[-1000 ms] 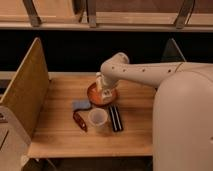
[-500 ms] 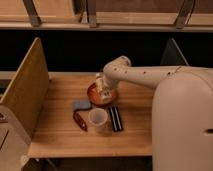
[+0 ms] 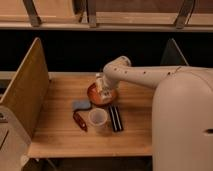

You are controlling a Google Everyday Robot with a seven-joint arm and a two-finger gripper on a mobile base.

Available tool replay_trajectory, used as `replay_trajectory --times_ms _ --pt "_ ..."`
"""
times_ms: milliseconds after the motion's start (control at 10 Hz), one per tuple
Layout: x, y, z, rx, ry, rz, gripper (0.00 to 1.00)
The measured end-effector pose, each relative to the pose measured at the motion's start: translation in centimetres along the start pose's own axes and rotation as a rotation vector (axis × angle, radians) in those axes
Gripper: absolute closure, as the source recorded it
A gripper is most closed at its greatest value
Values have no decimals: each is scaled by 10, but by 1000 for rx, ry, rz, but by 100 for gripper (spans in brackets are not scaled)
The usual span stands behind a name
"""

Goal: Place the bottle in the ceramic bowl

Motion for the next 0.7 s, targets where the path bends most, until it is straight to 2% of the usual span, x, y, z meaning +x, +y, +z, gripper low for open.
replay_trajectory --times_ms 300,400,700 --pt "0 -1 0 0 0 1 27" --pt "0 -1 0 1 0 1 21" --pt "0 -1 0 1 0 1 20"
